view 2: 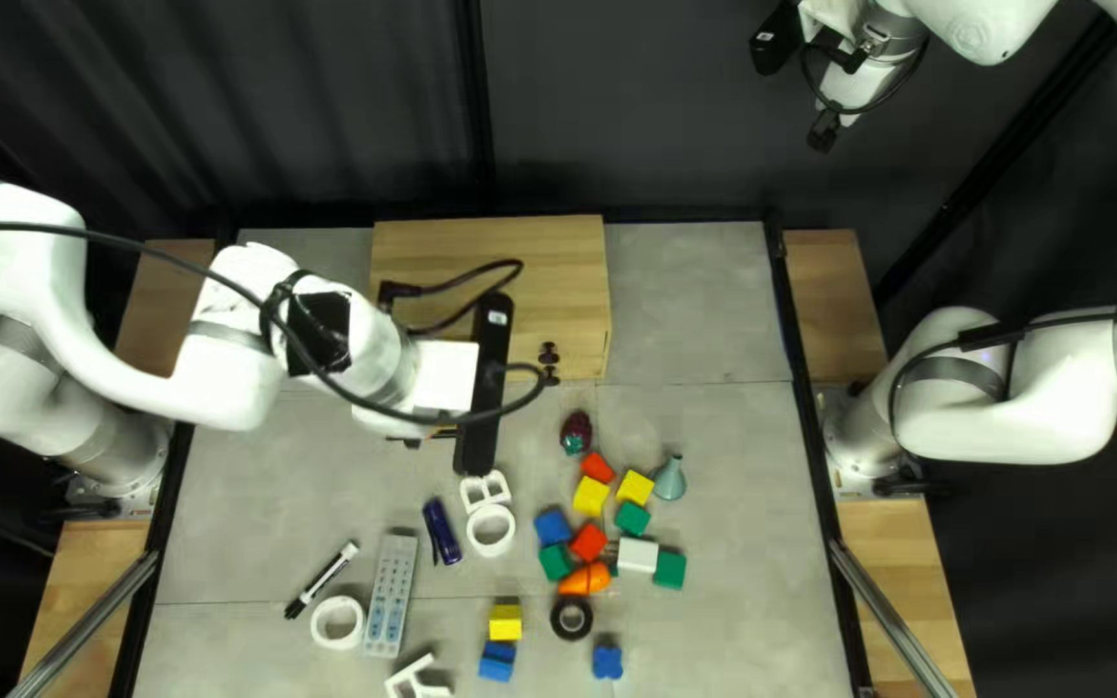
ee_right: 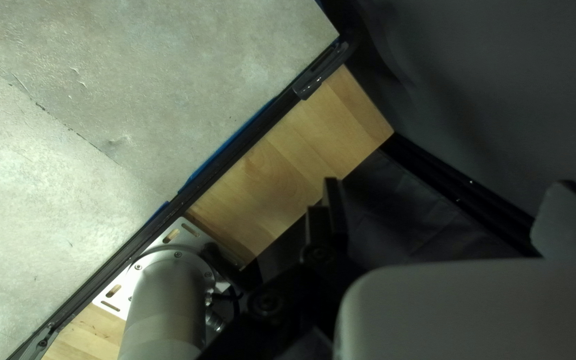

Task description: Open drawers and place objects into drawer and close

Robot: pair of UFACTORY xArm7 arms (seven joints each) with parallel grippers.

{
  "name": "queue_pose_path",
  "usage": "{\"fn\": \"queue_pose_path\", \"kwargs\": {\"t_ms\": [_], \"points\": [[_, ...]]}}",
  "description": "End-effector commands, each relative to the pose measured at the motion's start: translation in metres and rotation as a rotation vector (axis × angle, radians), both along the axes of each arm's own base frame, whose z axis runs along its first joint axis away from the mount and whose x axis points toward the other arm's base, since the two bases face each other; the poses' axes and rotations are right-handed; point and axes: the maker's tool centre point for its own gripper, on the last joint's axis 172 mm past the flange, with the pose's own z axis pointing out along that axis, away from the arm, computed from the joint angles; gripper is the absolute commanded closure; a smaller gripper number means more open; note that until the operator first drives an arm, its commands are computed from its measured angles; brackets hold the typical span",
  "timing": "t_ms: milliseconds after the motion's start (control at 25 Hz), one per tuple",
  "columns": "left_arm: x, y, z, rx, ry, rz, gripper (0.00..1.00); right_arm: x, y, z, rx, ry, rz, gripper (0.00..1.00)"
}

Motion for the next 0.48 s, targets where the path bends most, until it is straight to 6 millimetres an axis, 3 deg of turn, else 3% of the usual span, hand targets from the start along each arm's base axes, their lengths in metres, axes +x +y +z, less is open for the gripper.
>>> {"fn": "queue_pose_path", "kwargs": {"t_ms": [40, 480], "points": [[-0.004, 0.018, -0.016, 0.009, 0.025, 0.041, 1.0, 0.0, 0.0, 0.0, 0.0, 0.0, 0.0, 0.0], [-0.014, 0.036, -0.02, 0.039, -0.001, 0.125, 0.98, 0.0, 0.0, 0.0, 0.0, 0.0, 0.0, 0.0]]}}
